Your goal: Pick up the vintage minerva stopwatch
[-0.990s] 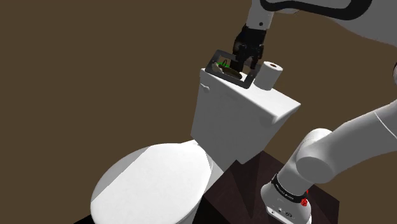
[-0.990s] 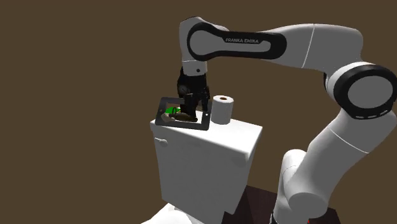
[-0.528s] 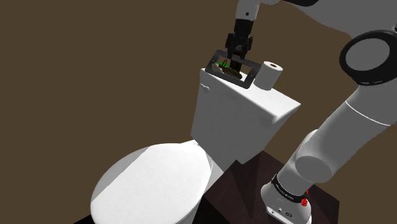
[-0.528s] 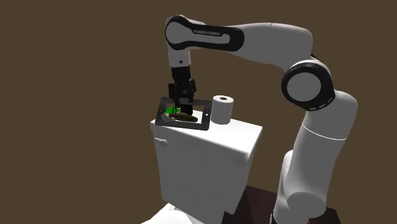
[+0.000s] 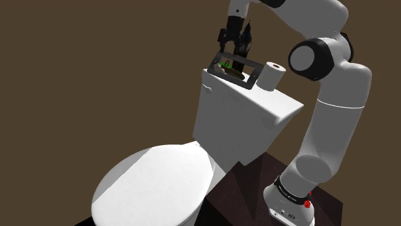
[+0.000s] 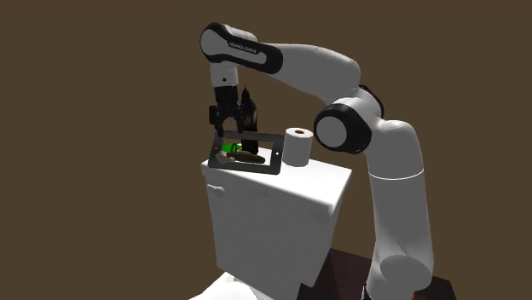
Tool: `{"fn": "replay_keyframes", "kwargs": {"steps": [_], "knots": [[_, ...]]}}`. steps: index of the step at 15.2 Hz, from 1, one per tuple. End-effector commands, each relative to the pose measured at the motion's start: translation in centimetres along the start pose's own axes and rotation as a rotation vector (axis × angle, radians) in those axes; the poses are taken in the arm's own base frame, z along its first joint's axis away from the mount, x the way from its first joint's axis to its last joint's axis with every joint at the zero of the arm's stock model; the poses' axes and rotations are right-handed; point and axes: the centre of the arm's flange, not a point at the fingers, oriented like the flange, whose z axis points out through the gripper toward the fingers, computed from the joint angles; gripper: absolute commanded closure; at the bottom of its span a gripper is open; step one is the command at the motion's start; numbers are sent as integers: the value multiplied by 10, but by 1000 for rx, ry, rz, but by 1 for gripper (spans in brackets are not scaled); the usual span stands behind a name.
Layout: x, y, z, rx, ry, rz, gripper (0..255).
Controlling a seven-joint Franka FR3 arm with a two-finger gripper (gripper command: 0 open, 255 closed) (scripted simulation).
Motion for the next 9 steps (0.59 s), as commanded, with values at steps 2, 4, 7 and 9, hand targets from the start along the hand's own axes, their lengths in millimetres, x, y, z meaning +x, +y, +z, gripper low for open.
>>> {"fn": "replay_keyframes", "kwargs": {"steps": [2, 4, 7, 9], "knots": [[7, 3, 14, 2, -1, 1, 0], [9, 4, 24, 2, -1, 1, 0], [10, 5, 32, 2, -1, 1, 0], [10, 5, 33, 2, -1, 1, 255]]}}
